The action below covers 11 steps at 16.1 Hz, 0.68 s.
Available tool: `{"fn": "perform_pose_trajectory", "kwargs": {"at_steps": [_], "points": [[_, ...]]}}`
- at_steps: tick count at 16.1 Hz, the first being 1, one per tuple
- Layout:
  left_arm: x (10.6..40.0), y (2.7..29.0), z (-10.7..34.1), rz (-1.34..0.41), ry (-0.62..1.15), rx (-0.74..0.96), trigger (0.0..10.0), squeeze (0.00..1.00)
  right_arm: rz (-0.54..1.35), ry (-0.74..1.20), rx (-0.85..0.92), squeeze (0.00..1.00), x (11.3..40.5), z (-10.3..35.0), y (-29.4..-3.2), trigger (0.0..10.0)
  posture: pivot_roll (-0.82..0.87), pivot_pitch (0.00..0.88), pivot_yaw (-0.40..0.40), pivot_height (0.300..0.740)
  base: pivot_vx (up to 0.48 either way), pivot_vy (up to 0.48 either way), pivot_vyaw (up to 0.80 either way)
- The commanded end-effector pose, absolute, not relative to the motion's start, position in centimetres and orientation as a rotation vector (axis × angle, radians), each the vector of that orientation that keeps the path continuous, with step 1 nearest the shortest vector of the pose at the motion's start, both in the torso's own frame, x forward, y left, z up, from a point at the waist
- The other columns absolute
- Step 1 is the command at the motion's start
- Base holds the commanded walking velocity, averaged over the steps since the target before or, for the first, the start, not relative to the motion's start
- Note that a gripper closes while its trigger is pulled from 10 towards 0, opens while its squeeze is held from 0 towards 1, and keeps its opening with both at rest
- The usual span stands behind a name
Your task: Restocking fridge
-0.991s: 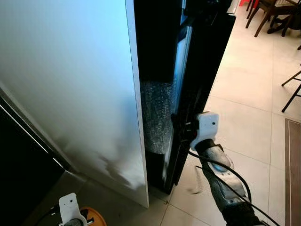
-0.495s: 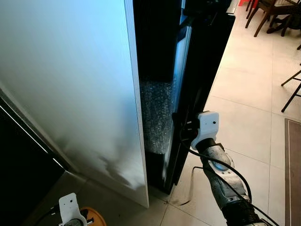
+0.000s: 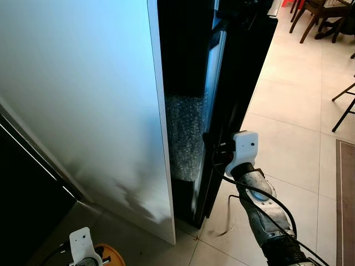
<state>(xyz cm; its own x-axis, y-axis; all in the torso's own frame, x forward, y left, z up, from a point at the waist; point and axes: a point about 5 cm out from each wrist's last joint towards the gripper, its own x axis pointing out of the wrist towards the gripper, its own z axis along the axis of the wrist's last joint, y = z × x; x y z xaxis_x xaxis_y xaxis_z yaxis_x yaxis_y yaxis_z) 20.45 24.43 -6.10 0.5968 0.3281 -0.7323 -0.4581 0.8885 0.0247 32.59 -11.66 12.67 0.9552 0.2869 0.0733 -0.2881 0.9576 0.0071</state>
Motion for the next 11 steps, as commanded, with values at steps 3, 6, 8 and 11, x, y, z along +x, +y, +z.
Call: {"fn": "perform_pose_trajectory", "kwargs": {"at_steps": [3, 6, 8, 11], "points": [[20.0, 24.5, -6.3, 0.462, 0.835, -0.158, 10.0, 0.00, 0.291, -0.080, 0.021, 0.00, 32.8, 12.9, -11.6, 10.0, -0.08, 0.080, 0.028, 0.740, 0.000, 0.000, 0.00], [19.9, 24.6, -6.4, 0.446, 0.846, -0.144, 10.0, 0.00, -0.262, -0.066, -0.082, 0.00, 30.1, 11.6, -23.9, 10.0, -0.11, 0.087, 0.028, 0.740, 0.000, 0.000, 0.00], [19.8, 24.6, -6.4, 0.450, 0.845, -0.145, 10.0, 0.00, -0.229, -0.067, -0.071, 0.00, 30.7, 11.6, -23.0, 10.0, -0.09, 0.085, 0.026, 0.740, 0.000, 0.000, 0.00], [19.8, 24.6, -6.4, 0.453, 0.845, -0.145, 10.0, 0.00, -0.245, -0.078, -0.077, 0.00, 30.5, 11.7, -23.2, 10.0, -0.10, 0.085, 0.026, 0.740, 0.000, 0.000, 0.00]]}}
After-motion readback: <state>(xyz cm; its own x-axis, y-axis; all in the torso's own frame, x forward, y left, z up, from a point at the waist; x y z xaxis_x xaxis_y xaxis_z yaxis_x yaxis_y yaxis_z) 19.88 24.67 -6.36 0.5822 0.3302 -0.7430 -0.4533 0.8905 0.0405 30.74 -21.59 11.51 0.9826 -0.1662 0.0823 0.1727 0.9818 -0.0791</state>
